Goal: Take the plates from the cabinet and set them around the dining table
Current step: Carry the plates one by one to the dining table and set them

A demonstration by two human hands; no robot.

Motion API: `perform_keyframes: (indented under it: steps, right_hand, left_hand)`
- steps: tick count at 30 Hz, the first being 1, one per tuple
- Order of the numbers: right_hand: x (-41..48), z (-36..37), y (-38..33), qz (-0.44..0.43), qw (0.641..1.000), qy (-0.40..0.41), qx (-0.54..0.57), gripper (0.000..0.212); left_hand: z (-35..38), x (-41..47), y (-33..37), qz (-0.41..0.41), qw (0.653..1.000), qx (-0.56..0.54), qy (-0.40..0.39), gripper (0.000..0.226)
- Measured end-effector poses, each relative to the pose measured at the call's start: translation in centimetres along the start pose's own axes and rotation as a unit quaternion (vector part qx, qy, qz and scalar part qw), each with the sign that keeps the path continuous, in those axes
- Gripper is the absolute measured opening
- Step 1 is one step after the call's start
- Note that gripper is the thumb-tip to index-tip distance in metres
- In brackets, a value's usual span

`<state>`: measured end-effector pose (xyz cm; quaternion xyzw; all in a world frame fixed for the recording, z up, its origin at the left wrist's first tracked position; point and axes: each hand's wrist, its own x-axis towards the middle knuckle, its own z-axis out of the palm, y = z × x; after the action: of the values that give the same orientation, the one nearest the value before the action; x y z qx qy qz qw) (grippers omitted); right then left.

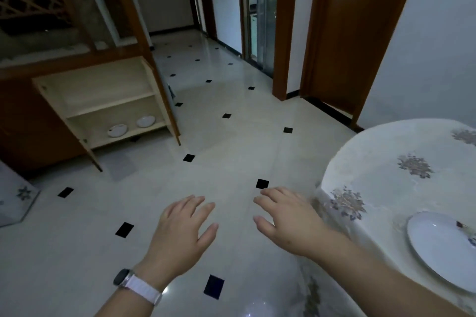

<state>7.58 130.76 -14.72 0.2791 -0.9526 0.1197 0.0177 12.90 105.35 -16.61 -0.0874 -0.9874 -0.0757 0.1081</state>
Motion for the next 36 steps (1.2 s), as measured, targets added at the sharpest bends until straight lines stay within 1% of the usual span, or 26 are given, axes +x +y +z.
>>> perform_keyframes:
  steps: [6,9,12,17,22,27,31,36]
  right_hand:
    - [9.4,1.9,-8.3,-0.030,1.000,0.002,0.001,0.057]
    - [13.2,2.7,-12.3,-0.040,0.999,0.015,0.005,0.053]
    - [16.2,3.2,-15.4,-0.060,0.998,0.005,-0.005,0.052]
    - [21.1,3.7,-19.1,-0.094,0.996,0.004,-0.002,0.050]
    - [26.2,4.6,-21.3,-0.119,0.993,-0.013,0.006,0.055]
    - [32.6,6.6,-22.2,-0.149,0.988,-0.036,0.014,0.060]
    - [39.2,8.4,-21.7,-0.164,0.985,-0.043,0.022,0.060]
    - [48.8,9.6,-20.0,-0.167,0.984,-0.057,0.041,0.057]
  left_hand:
    - [-1.8,0.1,-12.1,-0.029,0.999,-0.009,0.040,0.045]
    - [-2.9,-0.7,-17.4,-0.043,0.998,-0.002,0.053,0.043]
    - [-3.8,-1.4,-21.8,-0.074,0.996,-0.001,0.052,0.044]
    - [-4.8,-2.4,-27.2,-0.121,0.992,-0.013,0.042,0.047]
    - [-5.3,-1.9,-30.9,-0.152,0.987,-0.012,0.049,0.050]
    - [-5.0,0.7,-34.8,-0.173,0.984,0.002,0.049,0.050]
    - [-3.8,4.2,-38.7,-0.197,0.980,0.014,0.038,0.052]
    - [-2.9,11.2,-44.2,-0.222,0.974,0.030,0.016,0.054]
